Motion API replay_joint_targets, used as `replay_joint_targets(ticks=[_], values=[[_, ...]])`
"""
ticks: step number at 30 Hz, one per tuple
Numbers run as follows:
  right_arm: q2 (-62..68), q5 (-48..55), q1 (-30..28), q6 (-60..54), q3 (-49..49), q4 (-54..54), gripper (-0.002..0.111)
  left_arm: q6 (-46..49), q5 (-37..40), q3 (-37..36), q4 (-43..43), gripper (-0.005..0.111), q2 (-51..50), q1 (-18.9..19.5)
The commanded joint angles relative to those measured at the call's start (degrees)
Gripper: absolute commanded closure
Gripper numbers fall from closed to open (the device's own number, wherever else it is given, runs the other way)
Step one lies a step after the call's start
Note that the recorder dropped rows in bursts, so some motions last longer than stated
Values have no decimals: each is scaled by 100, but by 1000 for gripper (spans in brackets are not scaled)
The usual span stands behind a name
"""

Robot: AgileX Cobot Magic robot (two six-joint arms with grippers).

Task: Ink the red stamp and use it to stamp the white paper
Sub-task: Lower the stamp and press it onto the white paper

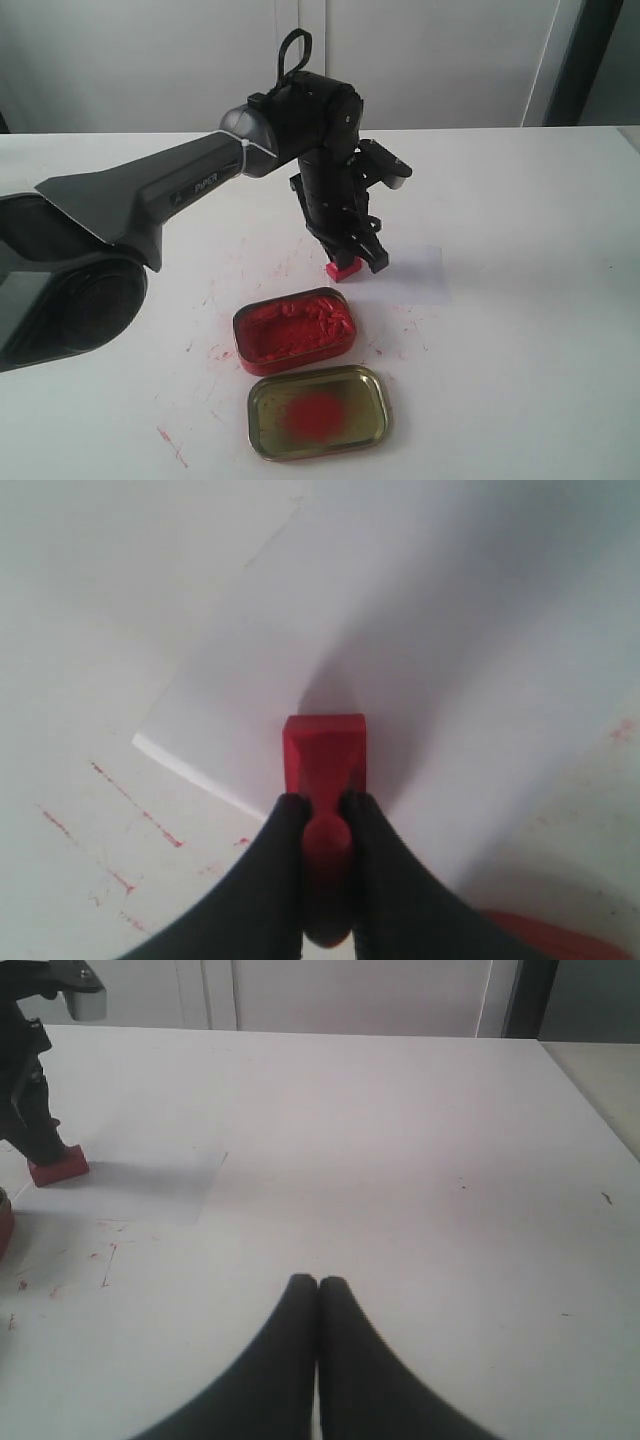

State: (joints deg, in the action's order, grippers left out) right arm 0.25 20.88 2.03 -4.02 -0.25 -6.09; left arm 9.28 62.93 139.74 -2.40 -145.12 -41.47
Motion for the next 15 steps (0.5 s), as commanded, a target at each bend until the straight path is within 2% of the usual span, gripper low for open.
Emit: replay_joint_targets(ticks=[1,15], values=[[-25,-75,20,15,25,14,108,-33,-80,-99,166,107,-461,15],[-25,-75,20,15,25,14,108,-33,-16,-99,189,107,-951,15]])
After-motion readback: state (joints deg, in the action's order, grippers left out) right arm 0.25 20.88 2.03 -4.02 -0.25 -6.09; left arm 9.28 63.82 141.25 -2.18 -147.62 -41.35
